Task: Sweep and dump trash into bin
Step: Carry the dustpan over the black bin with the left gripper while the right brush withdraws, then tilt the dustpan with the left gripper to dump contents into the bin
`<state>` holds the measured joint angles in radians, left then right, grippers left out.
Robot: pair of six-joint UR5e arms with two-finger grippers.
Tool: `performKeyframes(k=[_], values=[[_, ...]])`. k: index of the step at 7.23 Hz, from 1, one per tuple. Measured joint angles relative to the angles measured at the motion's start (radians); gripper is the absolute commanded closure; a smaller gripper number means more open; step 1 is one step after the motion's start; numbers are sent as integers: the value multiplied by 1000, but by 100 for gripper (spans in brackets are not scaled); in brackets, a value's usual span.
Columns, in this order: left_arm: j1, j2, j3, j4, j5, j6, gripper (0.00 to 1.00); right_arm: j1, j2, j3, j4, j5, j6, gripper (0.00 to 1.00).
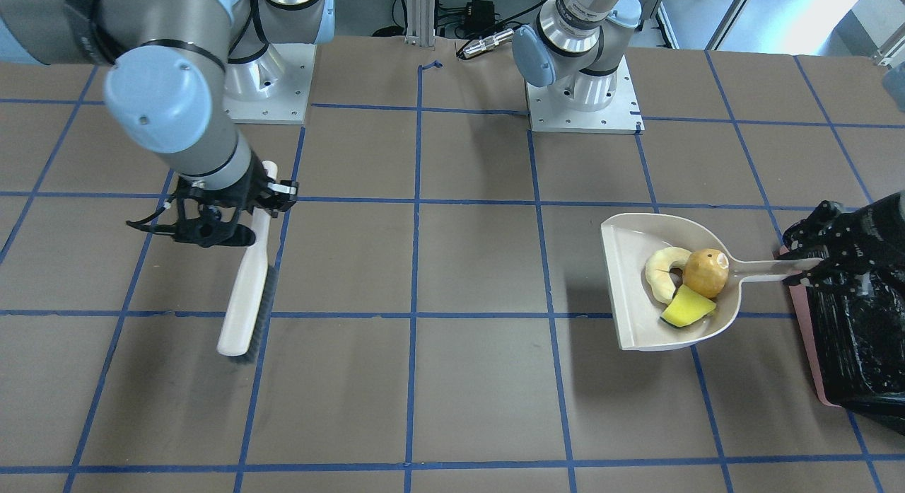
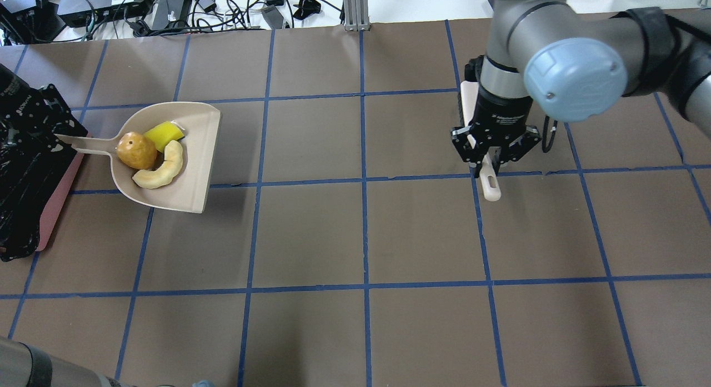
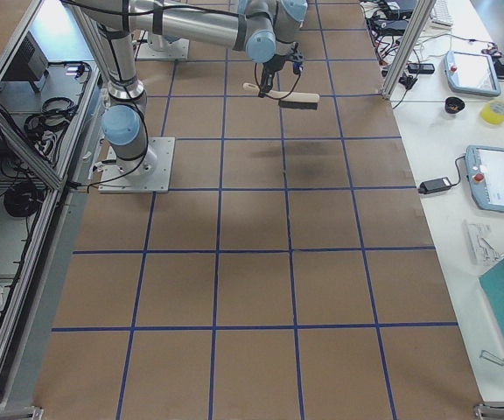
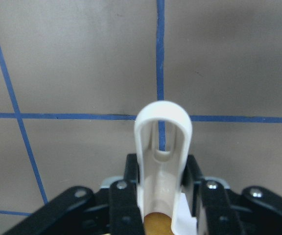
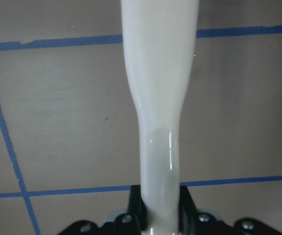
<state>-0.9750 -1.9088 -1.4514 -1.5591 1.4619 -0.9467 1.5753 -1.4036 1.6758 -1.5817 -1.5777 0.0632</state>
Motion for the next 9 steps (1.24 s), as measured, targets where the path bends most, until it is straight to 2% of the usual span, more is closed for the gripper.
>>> performKeyframes(k=[3, 7, 9], values=[[140, -88, 189, -144, 18, 109, 100, -133, 30, -1, -39, -93, -90, 100], [218, -230, 414, -202, 102, 158, 100, -171, 155, -8, -193, -113, -202, 100], [255, -296, 521, -232, 118, 197, 100, -240, 209, -6, -294, -146, -330, 100]])
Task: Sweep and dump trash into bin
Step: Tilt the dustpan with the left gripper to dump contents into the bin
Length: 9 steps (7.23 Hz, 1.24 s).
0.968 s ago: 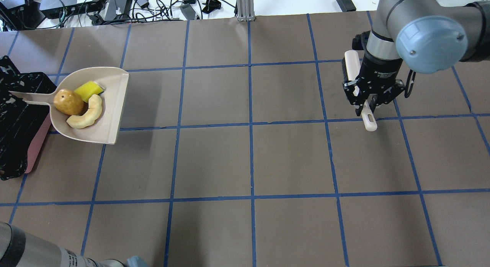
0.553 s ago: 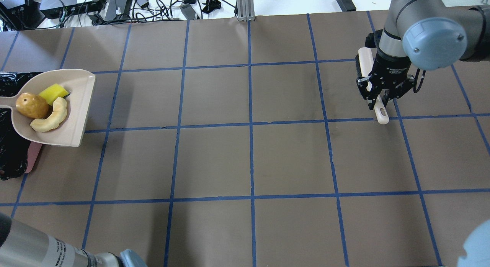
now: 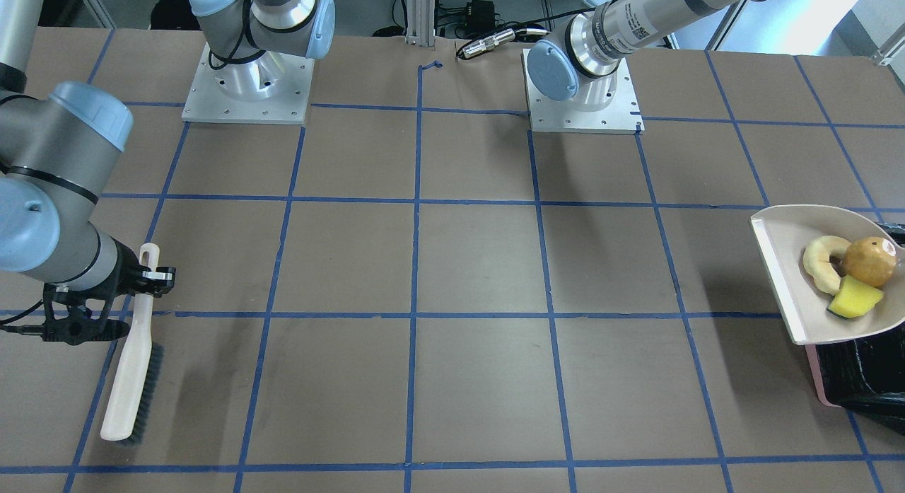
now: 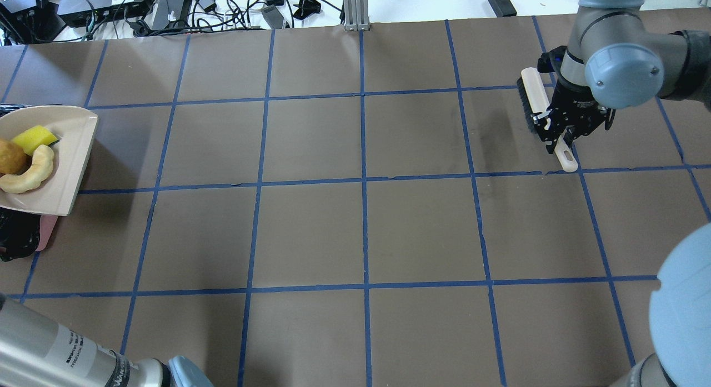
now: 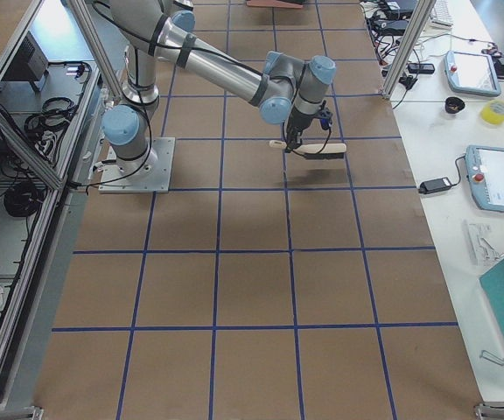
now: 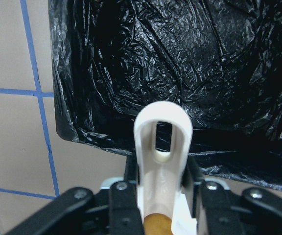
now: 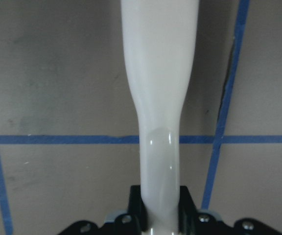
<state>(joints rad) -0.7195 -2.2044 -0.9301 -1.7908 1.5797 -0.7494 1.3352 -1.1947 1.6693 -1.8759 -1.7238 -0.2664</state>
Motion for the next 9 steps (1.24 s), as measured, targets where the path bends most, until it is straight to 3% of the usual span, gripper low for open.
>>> performKeyframes(k=[4, 9], values=[[60, -113, 213, -104, -17, 45, 100, -54, 34, 4, -35, -11, -39, 100], [113, -201, 352, -61, -9, 80, 100, -59, 43, 37, -49, -12, -25, 100]])
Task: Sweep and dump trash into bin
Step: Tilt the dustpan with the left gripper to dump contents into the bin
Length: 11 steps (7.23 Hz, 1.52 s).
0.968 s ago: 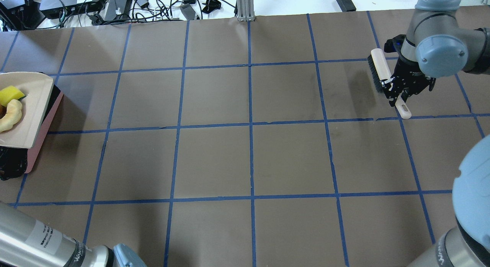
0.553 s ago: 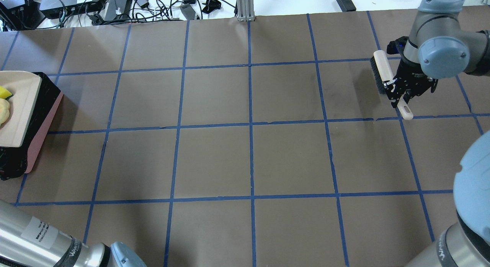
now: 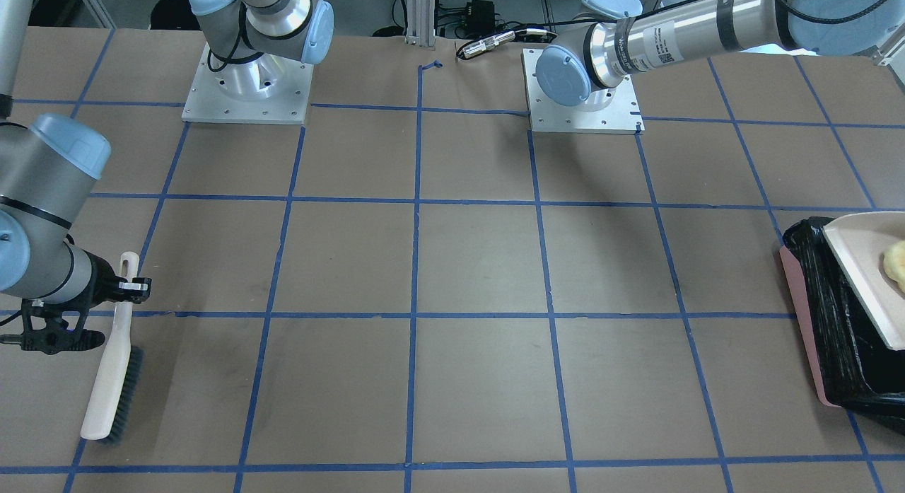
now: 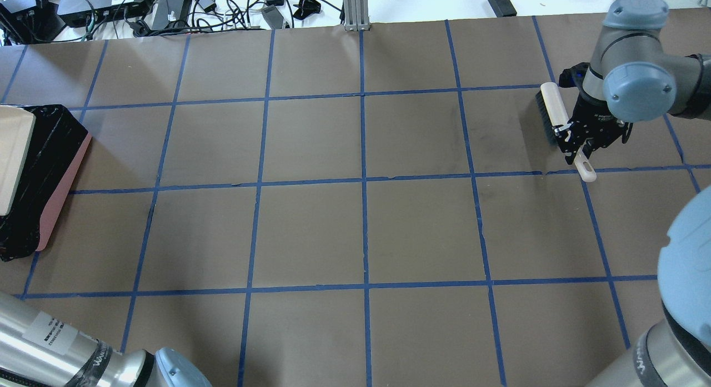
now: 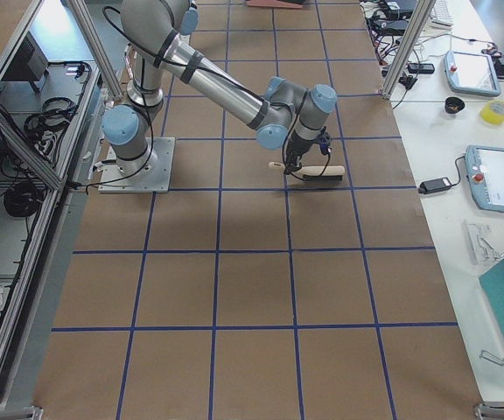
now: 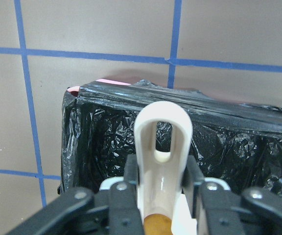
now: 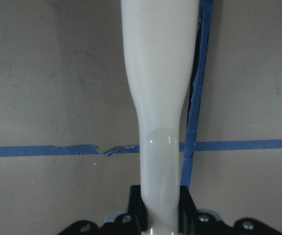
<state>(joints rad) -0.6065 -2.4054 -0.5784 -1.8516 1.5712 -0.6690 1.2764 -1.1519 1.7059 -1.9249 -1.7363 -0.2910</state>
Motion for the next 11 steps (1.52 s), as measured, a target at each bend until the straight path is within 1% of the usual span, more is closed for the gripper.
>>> performKeyframes(k=[3, 6, 9, 11], values=[[19, 3, 17, 66, 1, 7, 100, 0, 4, 3, -31, -7, 13, 100], [24, 6, 70, 93, 1, 9, 100, 0, 4, 4, -53, -8, 13, 100], [25, 0, 63, 186, 3, 3, 100, 0, 6, 15, -58, -7, 11, 100], [7, 11, 43, 262, 28, -5, 100, 0, 6, 16, -58, -6, 9, 100]])
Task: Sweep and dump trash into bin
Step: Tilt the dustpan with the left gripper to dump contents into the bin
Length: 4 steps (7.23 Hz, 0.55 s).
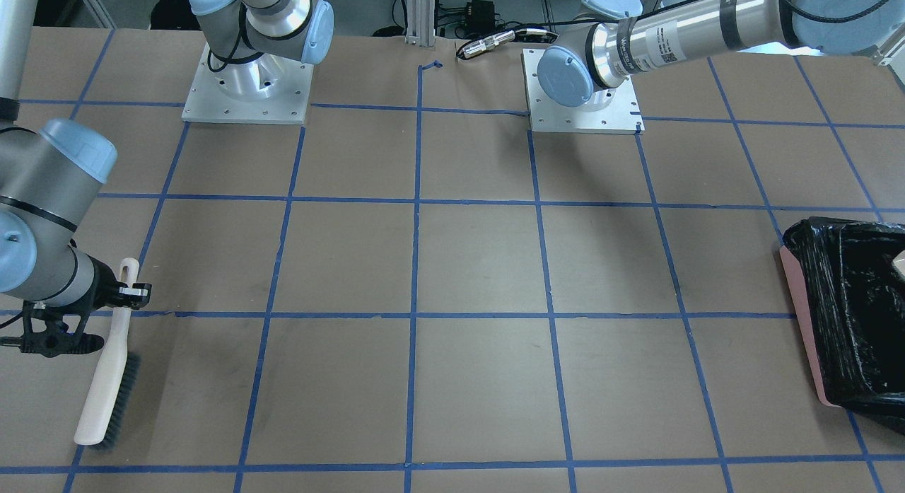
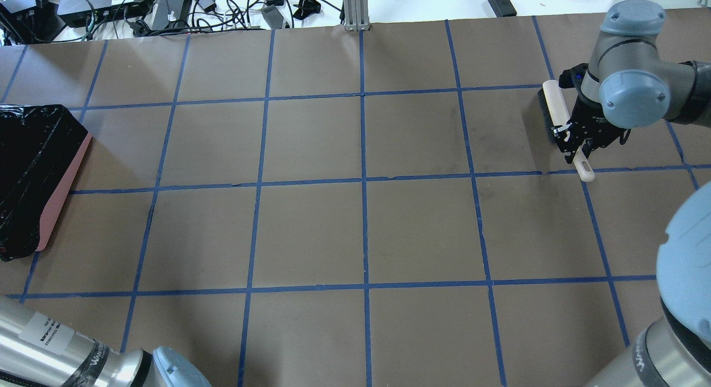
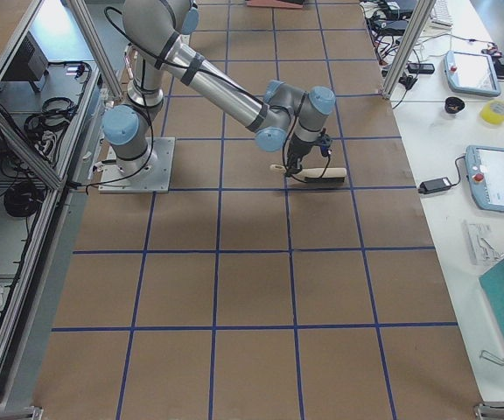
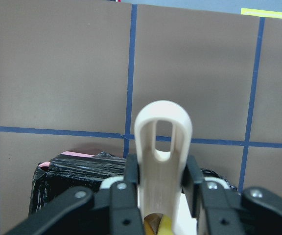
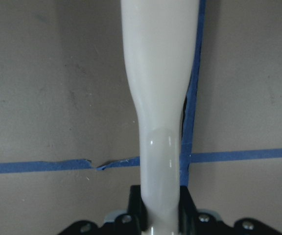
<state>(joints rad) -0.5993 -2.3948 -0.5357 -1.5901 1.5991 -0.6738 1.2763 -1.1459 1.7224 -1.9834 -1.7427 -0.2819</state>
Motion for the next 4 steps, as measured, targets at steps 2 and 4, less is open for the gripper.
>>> performKeyframes(k=[2, 4], values=[[-40, 38, -93, 157, 62, 5, 100, 0, 0, 0, 0, -1, 0, 100], [-100, 106, -180, 245, 166, 7, 100, 0, 1, 0, -2, 0, 1, 66]])
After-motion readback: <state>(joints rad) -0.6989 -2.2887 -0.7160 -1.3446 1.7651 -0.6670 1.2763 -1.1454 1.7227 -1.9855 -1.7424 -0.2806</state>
